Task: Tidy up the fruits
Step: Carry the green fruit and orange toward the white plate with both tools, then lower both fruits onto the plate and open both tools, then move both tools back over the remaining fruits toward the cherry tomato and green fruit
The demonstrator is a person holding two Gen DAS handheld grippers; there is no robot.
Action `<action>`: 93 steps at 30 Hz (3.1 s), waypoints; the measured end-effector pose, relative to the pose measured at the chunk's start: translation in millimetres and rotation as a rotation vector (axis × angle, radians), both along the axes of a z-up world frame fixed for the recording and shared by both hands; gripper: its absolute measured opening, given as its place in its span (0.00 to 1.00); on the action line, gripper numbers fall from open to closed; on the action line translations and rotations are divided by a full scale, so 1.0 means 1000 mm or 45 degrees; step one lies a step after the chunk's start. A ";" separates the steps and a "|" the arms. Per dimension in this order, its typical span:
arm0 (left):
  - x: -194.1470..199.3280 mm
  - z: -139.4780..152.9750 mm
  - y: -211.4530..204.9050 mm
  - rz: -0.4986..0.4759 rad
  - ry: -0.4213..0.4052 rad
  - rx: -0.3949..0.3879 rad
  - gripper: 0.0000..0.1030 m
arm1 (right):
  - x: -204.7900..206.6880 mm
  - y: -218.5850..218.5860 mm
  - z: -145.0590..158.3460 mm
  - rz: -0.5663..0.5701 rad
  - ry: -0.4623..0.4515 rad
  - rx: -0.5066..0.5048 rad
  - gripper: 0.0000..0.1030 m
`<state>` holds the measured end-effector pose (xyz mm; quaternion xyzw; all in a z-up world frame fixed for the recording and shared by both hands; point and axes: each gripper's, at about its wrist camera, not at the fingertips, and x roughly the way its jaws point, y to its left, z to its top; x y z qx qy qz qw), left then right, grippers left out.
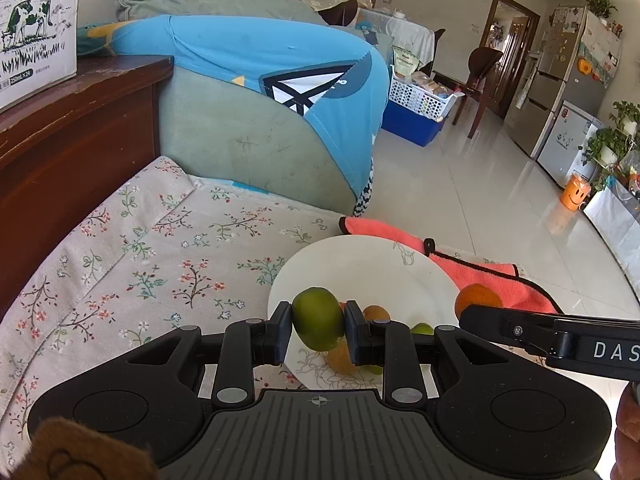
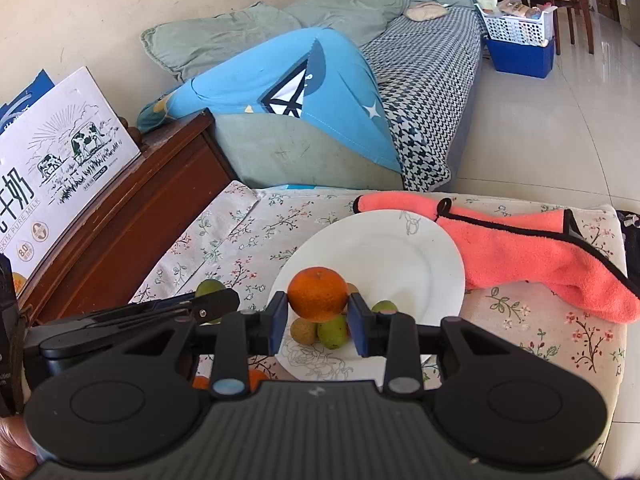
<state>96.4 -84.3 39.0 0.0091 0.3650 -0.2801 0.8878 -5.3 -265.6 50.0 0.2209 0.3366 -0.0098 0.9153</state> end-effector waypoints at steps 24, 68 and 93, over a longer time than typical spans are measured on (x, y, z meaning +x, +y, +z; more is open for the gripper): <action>0.067 -0.047 -0.051 0.003 0.097 0.004 0.25 | 0.048 -0.041 -0.042 -0.168 0.150 0.078 0.32; 0.001 -0.018 -0.023 0.077 0.063 0.276 0.59 | 0.027 -0.004 -0.021 -0.036 0.088 0.024 0.35; -0.014 -0.005 0.089 0.244 0.126 0.258 0.64 | -0.015 0.066 -0.042 0.243 0.185 0.105 0.37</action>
